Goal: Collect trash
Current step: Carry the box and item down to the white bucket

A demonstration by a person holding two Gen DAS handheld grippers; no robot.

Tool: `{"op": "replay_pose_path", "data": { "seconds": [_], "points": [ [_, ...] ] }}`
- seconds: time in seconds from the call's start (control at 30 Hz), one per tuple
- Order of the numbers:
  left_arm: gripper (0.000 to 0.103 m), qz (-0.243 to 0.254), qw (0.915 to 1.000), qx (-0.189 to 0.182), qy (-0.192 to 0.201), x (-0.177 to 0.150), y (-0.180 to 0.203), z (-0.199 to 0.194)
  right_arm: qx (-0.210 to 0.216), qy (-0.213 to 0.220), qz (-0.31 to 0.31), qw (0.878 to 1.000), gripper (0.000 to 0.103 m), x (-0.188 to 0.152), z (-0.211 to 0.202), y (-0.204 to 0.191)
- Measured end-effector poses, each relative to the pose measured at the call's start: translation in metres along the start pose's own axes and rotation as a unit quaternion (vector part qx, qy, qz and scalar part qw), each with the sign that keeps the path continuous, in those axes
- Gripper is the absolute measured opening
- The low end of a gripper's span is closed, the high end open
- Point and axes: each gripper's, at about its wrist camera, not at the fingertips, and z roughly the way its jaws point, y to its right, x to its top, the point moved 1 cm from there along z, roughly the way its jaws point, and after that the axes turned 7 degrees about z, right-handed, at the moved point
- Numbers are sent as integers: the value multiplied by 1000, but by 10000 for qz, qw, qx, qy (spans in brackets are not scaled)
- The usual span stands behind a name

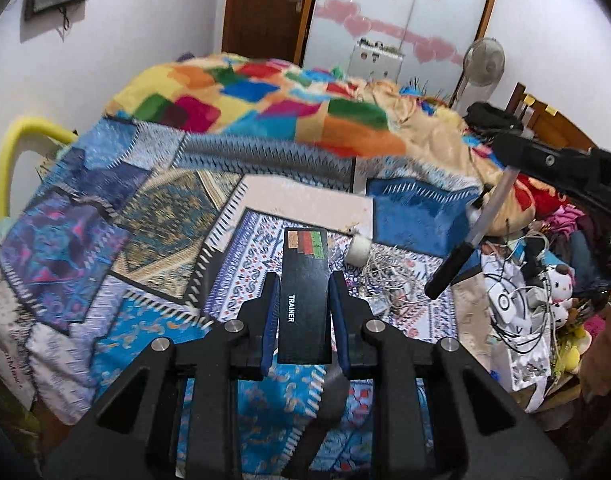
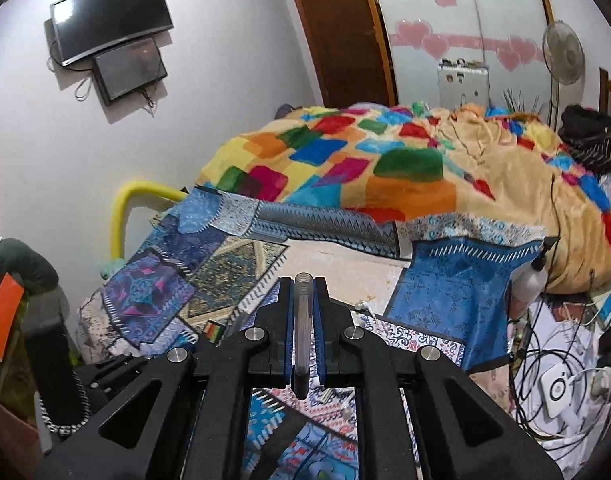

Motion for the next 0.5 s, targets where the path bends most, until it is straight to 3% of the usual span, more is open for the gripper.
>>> {"op": "replay_pose_path", "data": {
  "seconds": [0.5],
  "points": [
    [24, -183, 9970, 525, 531, -47, -30, -141, 289, 173, -518, 9981, 8, -34, -81, -77]
  ]
}}
